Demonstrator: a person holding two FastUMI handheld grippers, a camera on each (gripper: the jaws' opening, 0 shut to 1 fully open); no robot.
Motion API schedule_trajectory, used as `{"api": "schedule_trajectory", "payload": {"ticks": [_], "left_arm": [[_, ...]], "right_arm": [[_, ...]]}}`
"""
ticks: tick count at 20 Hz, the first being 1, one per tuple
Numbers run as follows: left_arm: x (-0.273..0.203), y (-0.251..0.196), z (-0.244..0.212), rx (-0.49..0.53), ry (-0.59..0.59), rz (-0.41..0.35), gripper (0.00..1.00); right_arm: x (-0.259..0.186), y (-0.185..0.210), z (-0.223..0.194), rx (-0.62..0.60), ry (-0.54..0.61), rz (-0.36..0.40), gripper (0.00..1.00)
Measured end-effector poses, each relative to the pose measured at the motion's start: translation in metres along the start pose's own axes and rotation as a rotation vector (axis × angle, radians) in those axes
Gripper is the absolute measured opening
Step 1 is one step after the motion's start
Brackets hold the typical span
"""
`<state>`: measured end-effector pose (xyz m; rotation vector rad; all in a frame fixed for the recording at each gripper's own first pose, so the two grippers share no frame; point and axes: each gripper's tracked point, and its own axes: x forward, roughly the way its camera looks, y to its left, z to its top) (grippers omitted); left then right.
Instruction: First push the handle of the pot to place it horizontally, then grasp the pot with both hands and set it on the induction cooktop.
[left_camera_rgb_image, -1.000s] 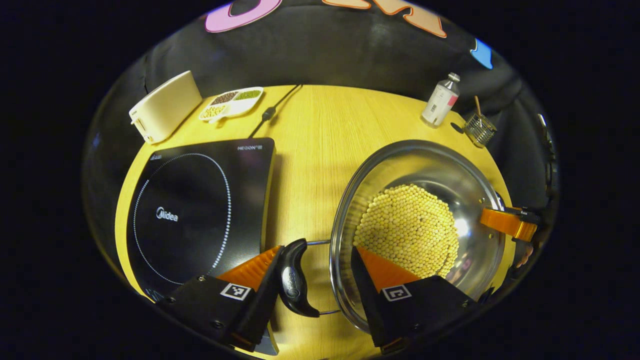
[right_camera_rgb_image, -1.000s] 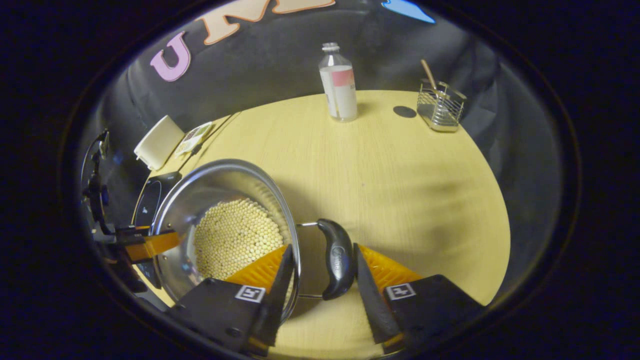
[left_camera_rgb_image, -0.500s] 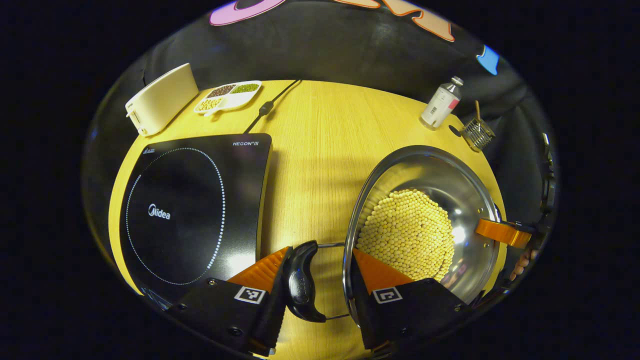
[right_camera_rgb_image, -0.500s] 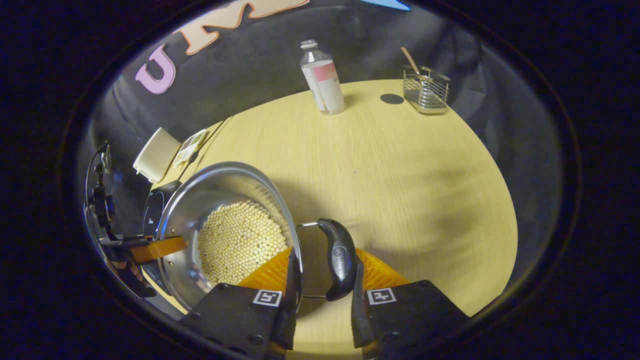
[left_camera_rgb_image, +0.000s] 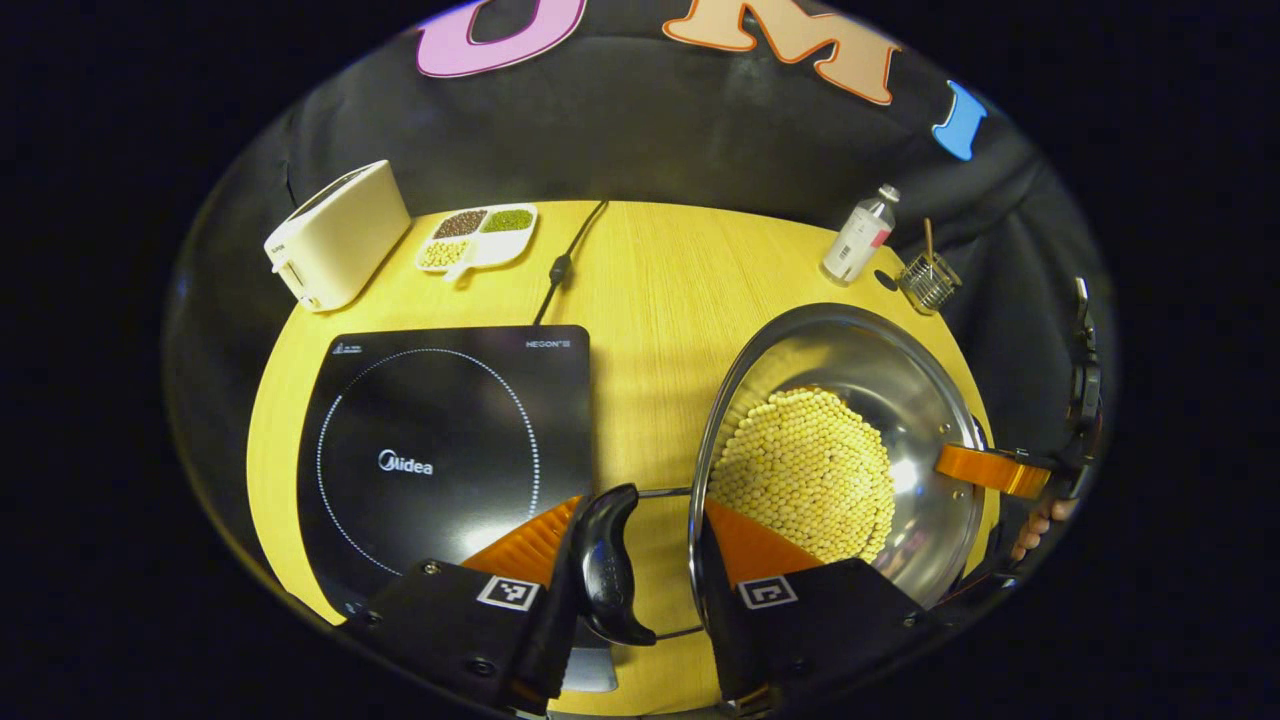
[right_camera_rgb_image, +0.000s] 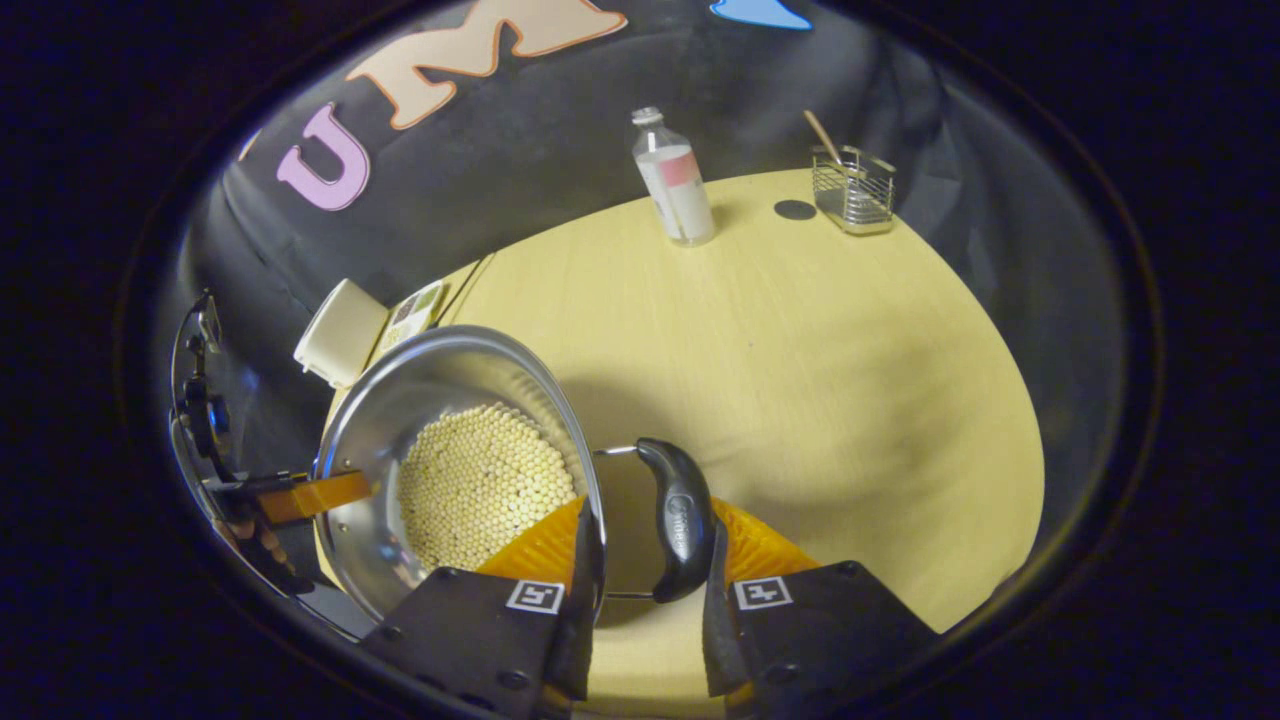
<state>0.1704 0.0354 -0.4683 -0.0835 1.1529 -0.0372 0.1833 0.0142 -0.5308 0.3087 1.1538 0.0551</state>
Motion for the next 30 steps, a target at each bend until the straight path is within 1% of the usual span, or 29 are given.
{"api": "schedule_trajectory", "payload": {"ticks": [2, 3, 5, 7, 8, 10, 11, 13, 14, 15, 16, 17, 18, 19, 22, 27, 30], "left_arm": [[-0.01, 0.014, -0.001, -0.003, 0.005, -0.01, 0.58], [-0.015, 0.024, 0.0, 0.005, -0.003, -0.011, 0.59], [-0.022, 0.047, 0.001, 0.015, -0.015, -0.014, 0.59], [-0.027, 0.071, 0.001, 0.01, -0.011, -0.029, 0.55], [-0.029, 0.084, 0.001, 0.005, -0.008, -0.039, 0.57], [-0.03, 0.108, 0.004, 0.01, -0.012, -0.059, 0.58], [-0.03, 0.121, 0.006, 0.014, -0.015, -0.066, 0.57], [-0.028, 0.144, 0.011, 0.021, -0.021, -0.079, 0.57], [-0.028, 0.156, 0.014, 0.027, -0.024, -0.085, 0.57], [-0.028, 0.167, 0.016, 0.032, -0.025, -0.089, 0.57], [-0.029, 0.178, 0.018, 0.034, -0.024, -0.093, 0.57], [-0.028, 0.188, 0.019, 0.033, -0.027, -0.095, 0.57], [-0.028, 0.199, 0.021, 0.032, -0.028, -0.096, 0.57], [-0.028, 0.21, 0.022, 0.033, -0.028, -0.094, 0.58], [-0.026, 0.242, 0.022, 0.033, -0.026, -0.08, 0.58], [-0.018, 0.279, 0.014, 0.022, -0.002, -0.068, 0.57], [-0.019, 0.289, 0.022, 0.038, -0.038, -0.07, 0.57]], "right_arm": [[-0.006, 0.018, -0.002, 0.0, -0.01, -0.007, 0.4], [-0.008, 0.028, -0.006, -0.003, -0.011, -0.012, 0.46], [-0.009, 0.051, -0.012, 0.007, -0.013, -0.019, 0.46], [-0.011, 0.077, -0.019, 0.012, -0.017, -0.035, 0.46], [-0.012, 0.09, -0.023, 0.003, -0.022, -0.046, 0.46], [-0.01, 0.115, -0.026, 0.004, -0.032, -0.064, 0.46], [-0.008, 0.128, -0.027, 0.004, -0.035, -0.072, 0.39], [-0.003, 0.151, -0.029, -0.002, -0.042, -0.087, 0.39], [0.0, 0.162, -0.031, 0.0, -0.044, -0.096, 0.46], [0.003, 0.173, -0.033, 0.002, -0.044, -0.104, 0.46], [0.005, 0.184, -0.035, 0.001, -0.042, -0.11, 0.39], [0.008, 0.195, -0.037, -0.003, -0.038, -0.114, 0.39], [0.011, 0.206, -0.039, -0.004, -0.034, -0.116, 0.4], [0.016, 0.217, -0.039, -0.005, -0.032, -0.116, 0.47], [0.03, 0.246, -0.046, -0.02, -0.008, -0.115, 0.46], [0.048, 0.278, -0.056, -0.04, 0.021, -0.118, 0.47], [0.054, 0.285, -0.058, -0.026, 0.024, -0.119, 0.47]]}}
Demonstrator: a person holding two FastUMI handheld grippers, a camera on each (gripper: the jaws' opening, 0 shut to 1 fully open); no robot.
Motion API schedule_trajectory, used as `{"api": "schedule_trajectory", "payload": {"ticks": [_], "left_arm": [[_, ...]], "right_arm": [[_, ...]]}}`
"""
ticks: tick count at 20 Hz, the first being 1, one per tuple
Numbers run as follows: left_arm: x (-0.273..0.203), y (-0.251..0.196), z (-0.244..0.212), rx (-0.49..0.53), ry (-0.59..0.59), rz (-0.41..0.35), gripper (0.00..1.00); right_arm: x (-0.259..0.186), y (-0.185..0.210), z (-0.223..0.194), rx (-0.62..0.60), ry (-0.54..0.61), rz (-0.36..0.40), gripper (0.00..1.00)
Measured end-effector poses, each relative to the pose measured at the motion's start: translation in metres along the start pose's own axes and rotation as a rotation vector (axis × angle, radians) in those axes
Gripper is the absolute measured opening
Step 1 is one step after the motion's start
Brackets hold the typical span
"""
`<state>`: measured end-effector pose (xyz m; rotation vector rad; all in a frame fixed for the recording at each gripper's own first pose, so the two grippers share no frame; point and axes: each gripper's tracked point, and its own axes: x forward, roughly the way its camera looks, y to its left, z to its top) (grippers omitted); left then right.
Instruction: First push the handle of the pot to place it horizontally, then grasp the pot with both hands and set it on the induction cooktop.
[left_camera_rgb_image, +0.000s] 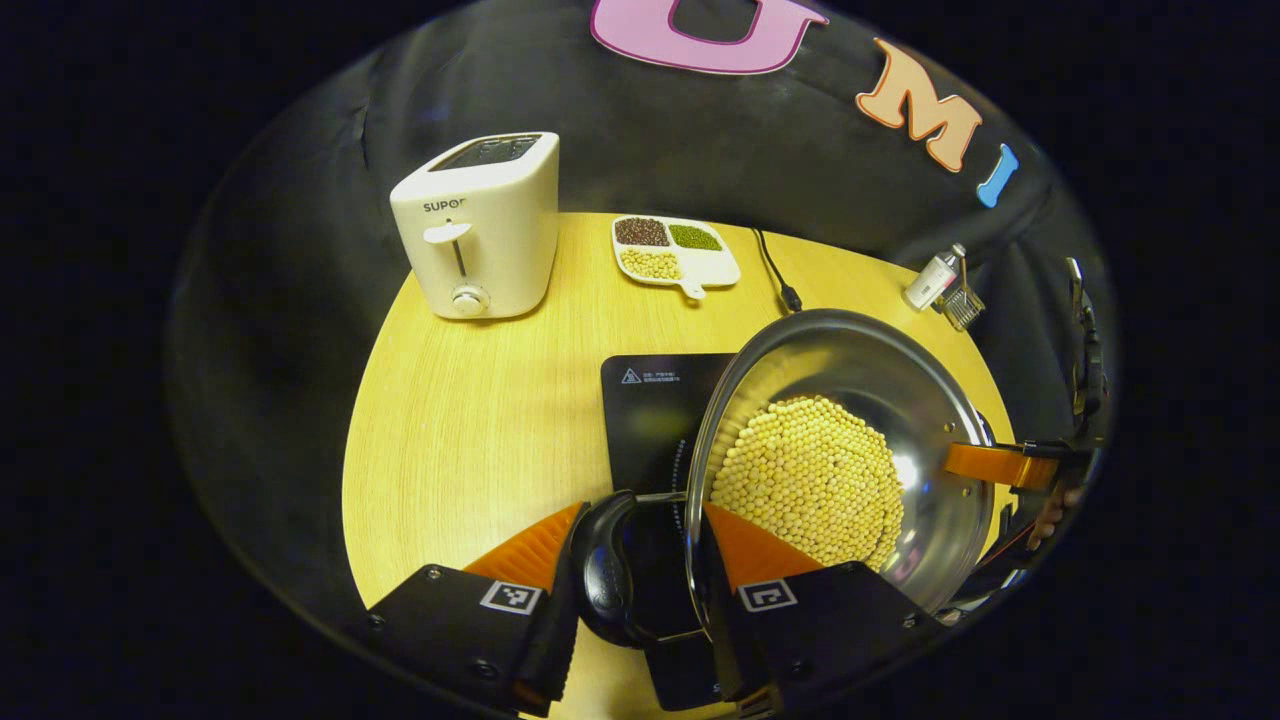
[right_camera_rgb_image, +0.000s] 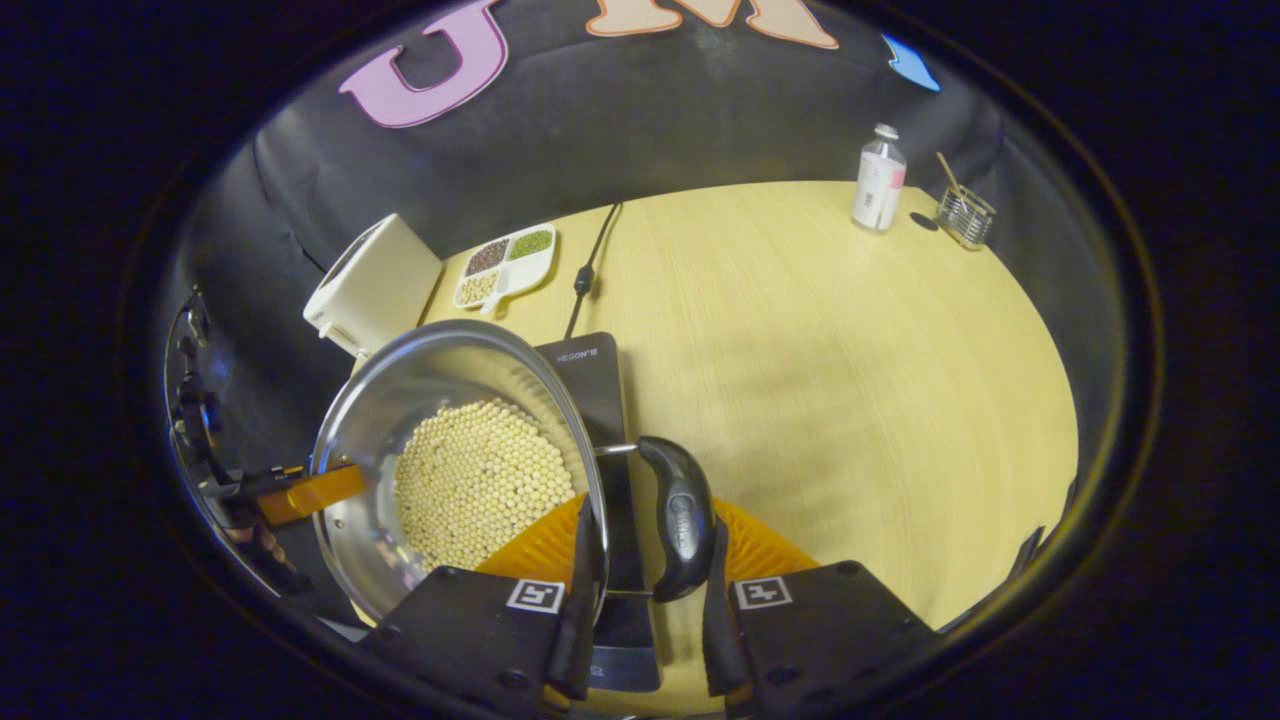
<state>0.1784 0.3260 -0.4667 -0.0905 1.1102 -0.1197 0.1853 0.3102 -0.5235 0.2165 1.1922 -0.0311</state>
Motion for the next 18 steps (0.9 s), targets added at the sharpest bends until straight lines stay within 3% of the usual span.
{"api": "schedule_trajectory", "payload": {"ticks": [5, 6, 9, 10, 11, 13, 17, 18], "left_arm": [[0.006, 0.009, 0.006, 0.017, -0.034, 0.011, 0.62], [0.006, 0.009, 0.006, 0.015, -0.035, 0.009, 0.62], [0.007, 0.012, 0.0, 0.059, -0.024, 0.041, 0.68], [0.005, 0.013, 0.004, 0.092, -0.049, 0.063, 0.71], [0.003, 0.014, 0.008, 0.126, -0.077, 0.085, 0.79], [-0.001, 0.012, 0.01, 0.166, -0.102, 0.104, 0.85], [-0.017, 0.02, 0.02, 0.143, -0.165, 0.167, 0.89], [-0.023, 0.019, 0.025, 0.144, -0.196, 0.175, 0.89]], "right_arm": [[0.004, 0.008, 0.007, 0.011, -0.002, -0.002, 0.47], [0.003, 0.008, 0.008, 0.009, -0.001, -0.003, 0.41], [-0.001, 0.005, 0.009, 0.012, -0.015, 0.003, 0.56], [-0.006, 0.006, 0.015, 0.023, -0.029, 0.017, 0.55], [-0.009, 0.007, 0.017, 0.031, -0.037, 0.023, 0.67], [-0.014, 0.003, 0.016, 0.031, -0.028, 0.023, 0.68], [-0.028, 0.0, 0.016, 0.009, -0.056, 0.033, 0.9], [-0.033, -0.001, 0.015, 0.005, -0.062, 0.041, 0.91]]}}
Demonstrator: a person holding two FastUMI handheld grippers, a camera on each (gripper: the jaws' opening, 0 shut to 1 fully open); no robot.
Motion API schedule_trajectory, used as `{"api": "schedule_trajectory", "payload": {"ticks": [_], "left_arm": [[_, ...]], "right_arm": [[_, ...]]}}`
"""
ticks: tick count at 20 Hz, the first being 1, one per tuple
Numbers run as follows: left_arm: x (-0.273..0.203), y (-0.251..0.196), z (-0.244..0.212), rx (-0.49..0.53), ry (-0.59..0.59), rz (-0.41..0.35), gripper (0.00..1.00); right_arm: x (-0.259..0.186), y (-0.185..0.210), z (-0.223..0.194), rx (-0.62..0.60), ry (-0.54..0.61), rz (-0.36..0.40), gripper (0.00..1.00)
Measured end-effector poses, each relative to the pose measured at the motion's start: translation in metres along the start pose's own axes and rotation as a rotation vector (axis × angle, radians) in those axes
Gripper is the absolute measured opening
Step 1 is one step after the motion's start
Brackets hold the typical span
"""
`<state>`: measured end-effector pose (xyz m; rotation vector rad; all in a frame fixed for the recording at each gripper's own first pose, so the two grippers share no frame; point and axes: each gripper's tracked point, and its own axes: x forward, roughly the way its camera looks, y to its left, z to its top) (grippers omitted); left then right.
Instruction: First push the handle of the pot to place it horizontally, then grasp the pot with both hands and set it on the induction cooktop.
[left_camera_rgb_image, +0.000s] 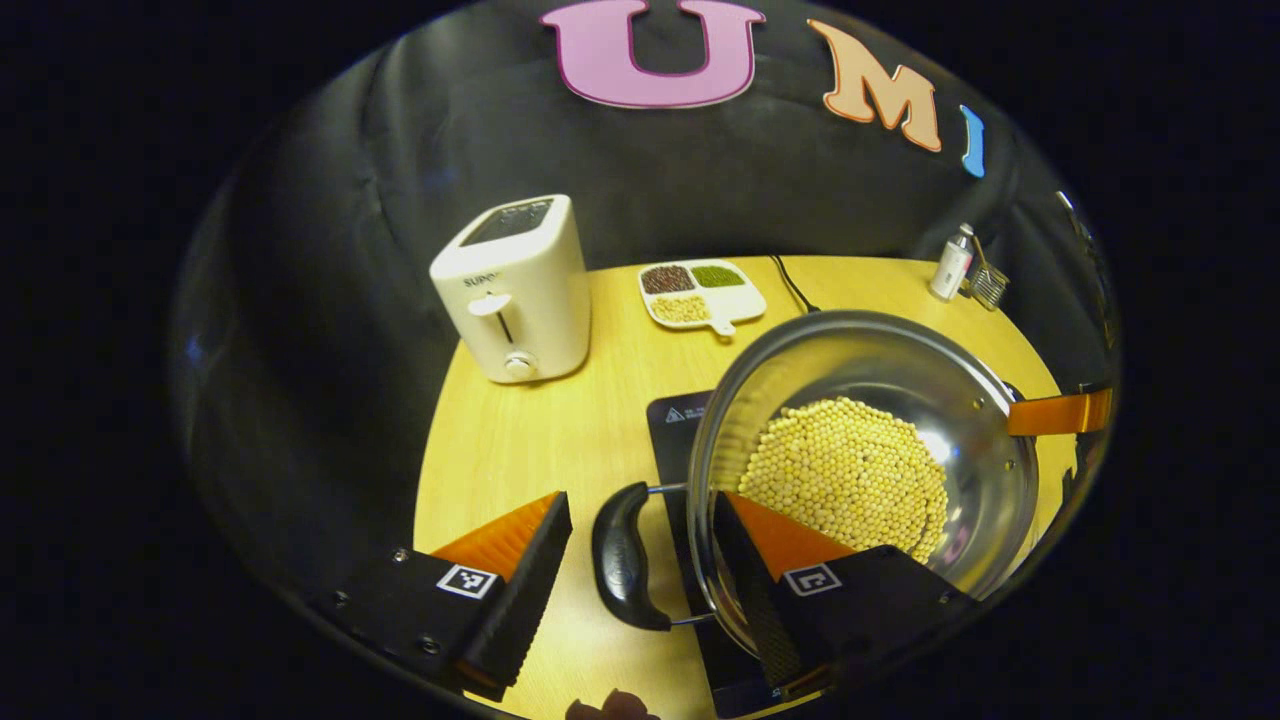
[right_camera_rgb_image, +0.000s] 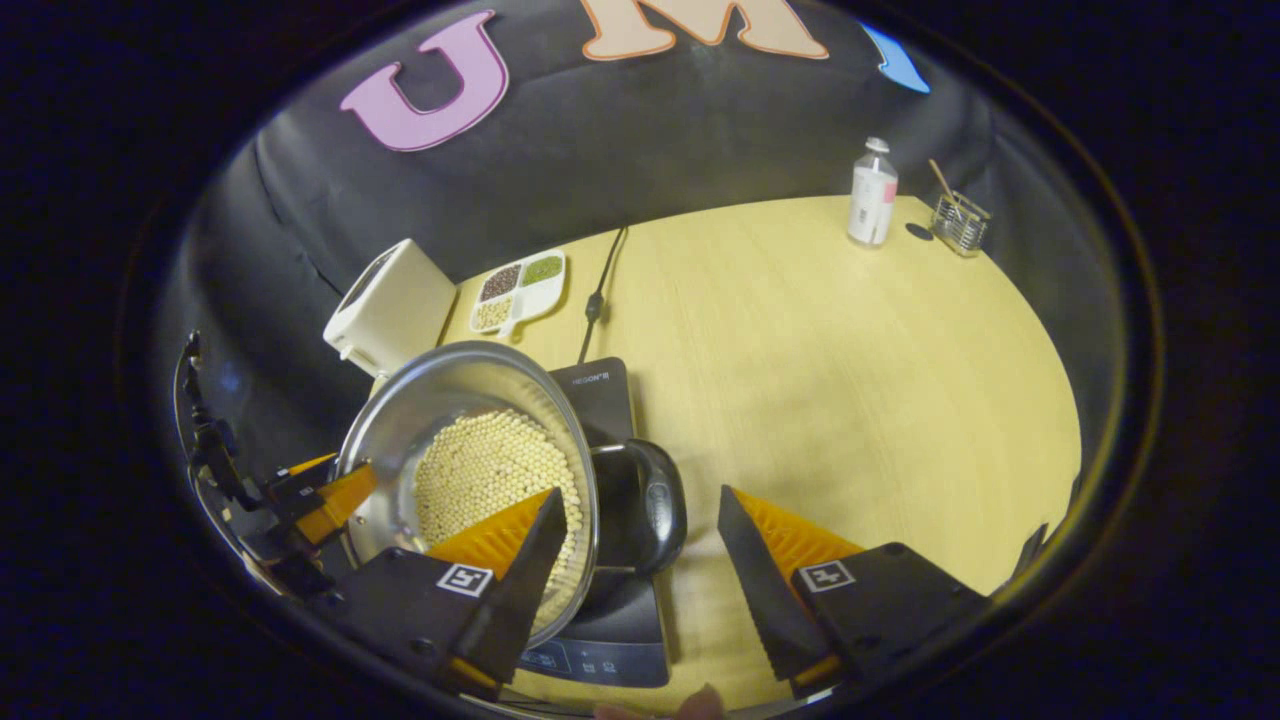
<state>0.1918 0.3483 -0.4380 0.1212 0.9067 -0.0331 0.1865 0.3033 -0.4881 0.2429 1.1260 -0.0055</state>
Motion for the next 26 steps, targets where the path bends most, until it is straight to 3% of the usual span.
{"api": "schedule_trajectory", "payload": {"ticks": [2, 4, 5, 8, 10, 11, 13, 15, 18, 19, 20, 24, 25, 26], "left_arm": [[-0.011, -0.001, 0.011, 0.001, -0.05, 0.01, 0.89], [-0.025, -0.003, 0.021, 0.0, -0.1, 0.027, 0.89], [-0.031, -0.007, 0.026, -0.003, -0.122, 0.035, 0.88], [-0.055, -0.02, 0.037, -0.001, -0.176, 0.052, 0.89], [-0.072, -0.025, 0.046, 0.012, -0.21, 0.082, 0.9], [-0.082, -0.03, 0.051, 0.016, -0.229, 0.096, 0.91], [-0.098, -0.045, 0.055, 0.009, -0.244, 0.115, 0.92], [-0.115, -0.069, 0.058, -0.007, -0.259, 0.121, 0.92], [-0.142, -0.12, 0.052, -0.052, -0.263, 0.108, 0.92], [-0.151, -0.141, 0.048, -0.069, -0.266, 0.096, 0.92], [-0.162, -0.158, 0.046, -0.083, -0.272, 0.092, 0.93], [-0.217, -0.218, 0.049, -0.139, -0.351, 0.068, 0.92], [-0.232, -0.232, 0.052, -0.155, -0.375, 0.057, 0.92], [-0.245, -0.244, 0.06, -0.168, -0.401, 0.043, 0.92]], "right_arm": [[-0.008, 0.002, 0.004, 0.008, -0.024, 0.032, 0.91], [-0.018, 0.002, 0.009, 0.013, -0.05, 0.054, 1.0], [-0.023, 0.002, 0.011, 0.015, -0.059, 0.065, 0.94], [-0.037, -0.004, 0.019, 0.022, -0.089, 0.092, 0.94], [-0.049, -0.011, 0.028, 0.026, -0.119, 0.115, 1.0], [-0.056, -0.015, 0.03, 0.023, -0.131, 0.128, 0.94], [-0.073, -0.033, 0.034, 0.009, -0.155, 0.144, 0.94], [-0.093, -0.055, 0.039, -0.001, -0.189, 0.166, 1.0], [-0.127, -0.099, 0.043, -0.033, -0.251, 0.178, 0.94], [-0.138, -0.114, 0.046, -0.048, -0.281, 0.18, 1.0], [-0.149, -0.13, 0.045, -0.063, -0.303, 0.185, 0.93], [-0.199, -0.168, 0.049, -0.097, -0.414, 0.214, 0.92], [-0.216, -0.173, 0.054, -0.1, -0.459, 0.224, 1.0], [-0.234, -0.179, 0.059, -0.103, -0.515, 0.236, 1.0]]}}
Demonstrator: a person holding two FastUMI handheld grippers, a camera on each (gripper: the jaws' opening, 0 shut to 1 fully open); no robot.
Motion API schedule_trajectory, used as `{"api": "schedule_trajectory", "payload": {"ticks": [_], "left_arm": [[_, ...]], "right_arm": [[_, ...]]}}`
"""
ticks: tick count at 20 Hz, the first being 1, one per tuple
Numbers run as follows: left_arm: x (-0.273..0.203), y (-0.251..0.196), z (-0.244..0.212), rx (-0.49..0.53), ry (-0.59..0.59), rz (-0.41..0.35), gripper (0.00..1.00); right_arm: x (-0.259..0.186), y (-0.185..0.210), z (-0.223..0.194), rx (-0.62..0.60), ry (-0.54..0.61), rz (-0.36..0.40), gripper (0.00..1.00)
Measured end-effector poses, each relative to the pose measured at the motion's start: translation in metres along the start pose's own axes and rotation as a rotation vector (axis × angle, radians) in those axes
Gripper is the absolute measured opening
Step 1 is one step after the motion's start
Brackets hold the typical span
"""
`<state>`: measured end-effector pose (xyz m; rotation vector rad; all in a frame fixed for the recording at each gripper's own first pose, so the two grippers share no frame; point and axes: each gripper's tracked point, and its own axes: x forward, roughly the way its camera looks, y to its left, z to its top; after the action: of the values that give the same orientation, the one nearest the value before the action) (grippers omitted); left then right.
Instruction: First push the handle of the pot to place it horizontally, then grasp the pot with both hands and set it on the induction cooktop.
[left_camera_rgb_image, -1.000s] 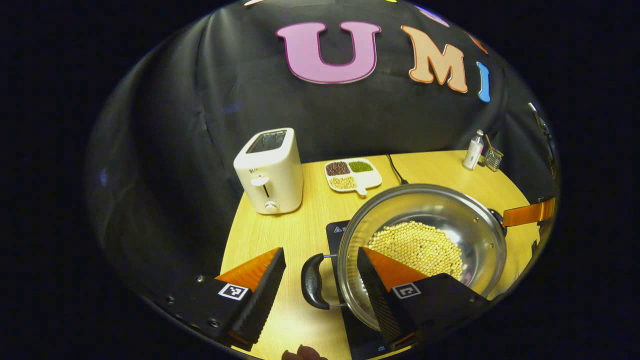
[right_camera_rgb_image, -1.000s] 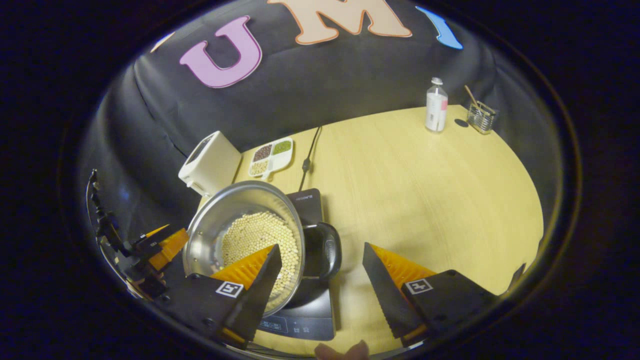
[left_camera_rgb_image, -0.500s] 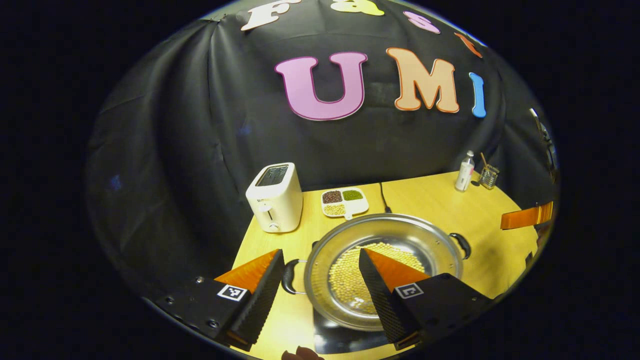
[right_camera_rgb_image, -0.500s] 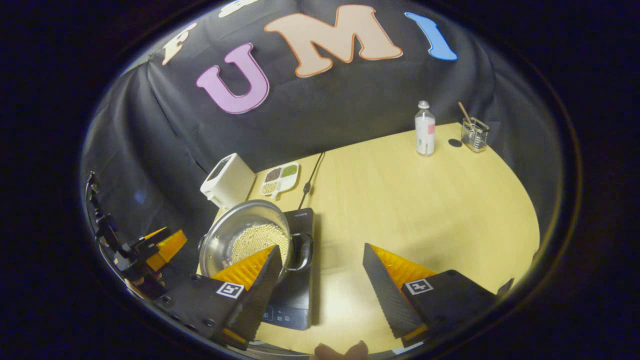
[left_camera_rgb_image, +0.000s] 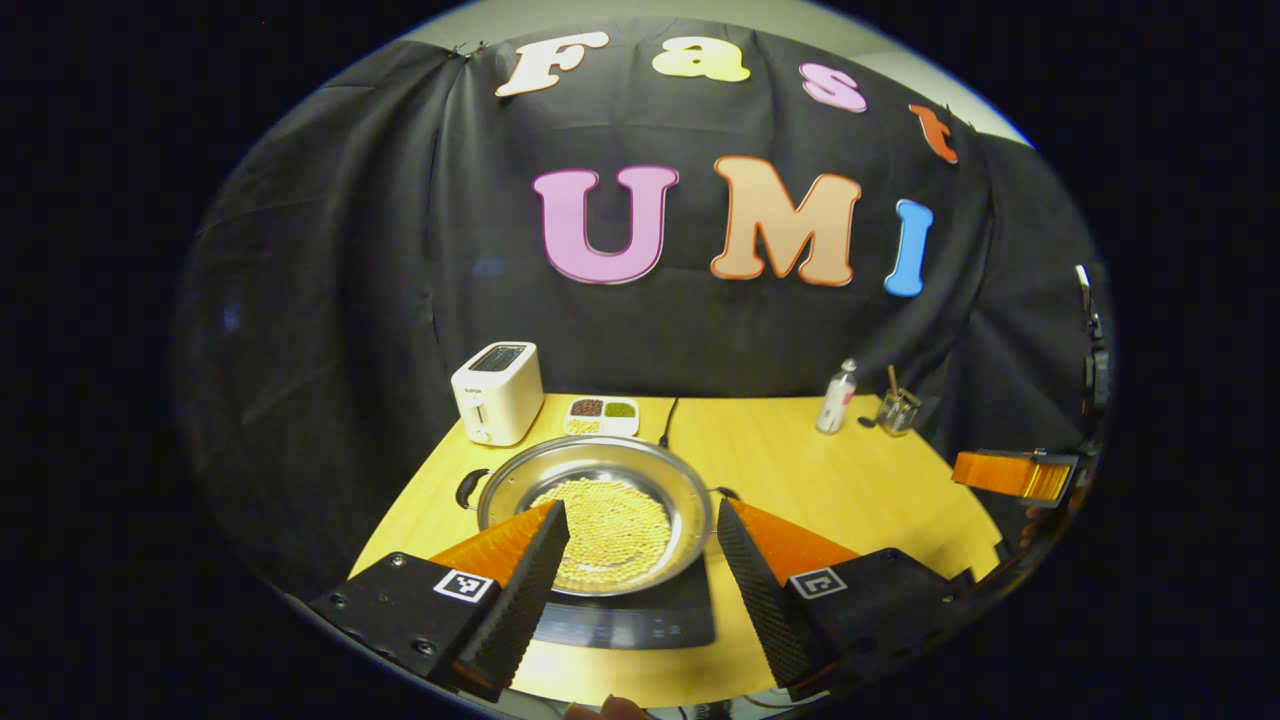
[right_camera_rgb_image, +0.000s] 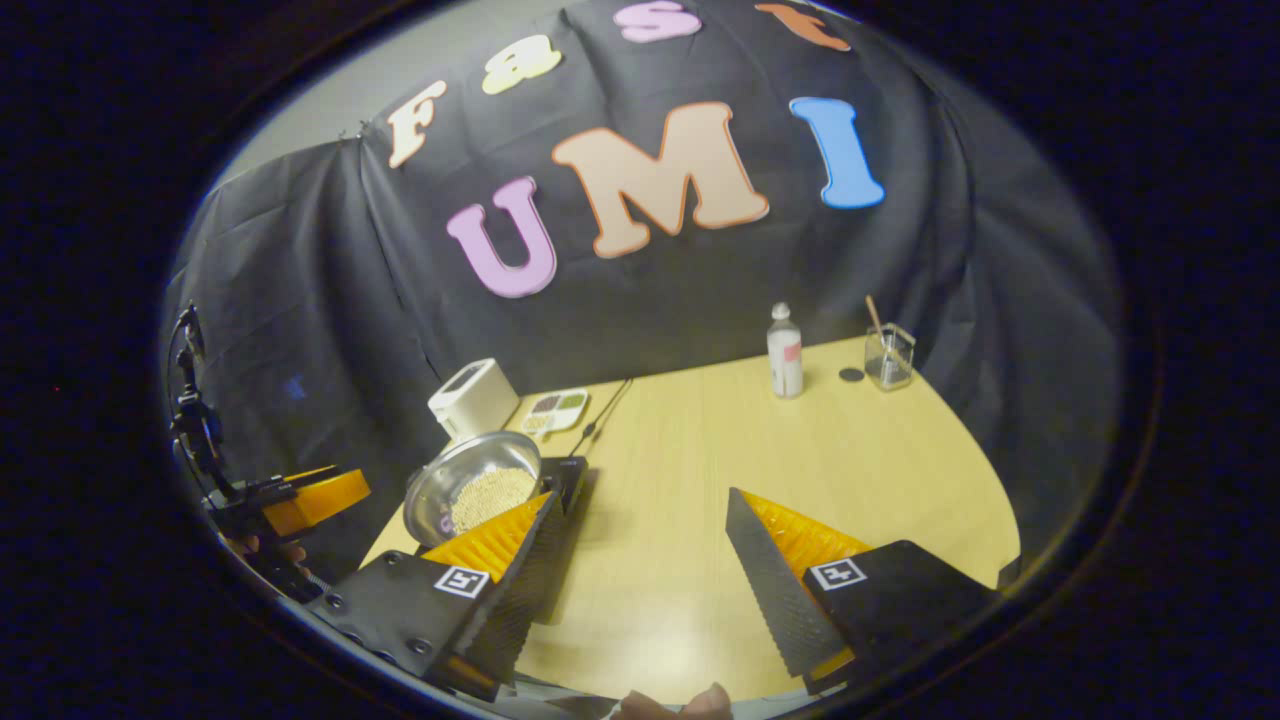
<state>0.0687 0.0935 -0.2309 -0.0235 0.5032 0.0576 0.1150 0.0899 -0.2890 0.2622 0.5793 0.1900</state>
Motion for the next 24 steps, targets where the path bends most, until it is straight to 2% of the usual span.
{"api": "schedule_trajectory", "payload": {"ticks": [4, 5, 6, 8, 10, 12, 14, 17, 20, 22, 23, 24], "left_arm": [[-0.029, -0.049, 0.059, -0.015, -0.14, -0.078, 0.91], [-0.033, -0.062, 0.08, -0.004, -0.185, -0.098, 0.91], [-0.041, -0.071, 0.097, 0.01, -0.223, -0.114, 0.91], [-0.057, -0.083, 0.12, 0.033, -0.283, -0.127, 0.91], [-0.079, -0.088, 0.13, 0.003, -0.334, -0.12, 0.9], [-0.098, -0.097, 0.124, -0.014, -0.344, -0.133, 0.9], [-0.115, -0.089, 0.129, 0.023, -0.375, -0.121, 0.89], [-0.134, -0.083, 0.152, 0.096, -0.482, -0.102, 0.89], [-0.139, -0.098, 0.151, 0.072, -0.523, -0.149, 0.89], [-0.147, -0.092, 0.145, 0.059, -0.509, -0.147, 0.89], [-0.154, -0.091, 0.148, 0.056, -0.524, -0.153, 0.9], [-0.155, -0.09, 0.15, 0.056, -0.529, -0.157, 0.89]], "right_arm": [[-0.062, -0.007, 0.055, -0.038, -0.176, -0.01, 0.99], [-0.074, -0.007, 0.07, -0.04, -0.209, -0.02, 0.92], [-0.087, -0.007, 0.085, -0.042, -0.25, -0.031, 0.92], [-0.116, -0.004, 0.118, -0.027, -0.336, -0.055, 0.92], [-0.14, 0.004, 0.141, -0.027, -0.42, -0.062, 0.92], [-0.155, 0.009, 0.144, -0.052, -0.446, -0.066, 0.92], [-0.165, 0.01, 0.136, -0.059, -0.433, -0.091, 0.92], [-0.189, 0.018, 0.152, -0.084, -0.529, -0.111, 0.92], [-0.206, 0.028, 0.135, -0.17, -0.521, -0.121, 0.92], [-0.212, 0.037, 0.127, -0.188, -0.507, -0.121, 0.92], [-0.212, 0.041, 0.127, -0.181, -0.511, -0.119, 0.99], [-0.21, 0.043, 0.126, -0.168, -0.512, -0.114, 0.99]]}}
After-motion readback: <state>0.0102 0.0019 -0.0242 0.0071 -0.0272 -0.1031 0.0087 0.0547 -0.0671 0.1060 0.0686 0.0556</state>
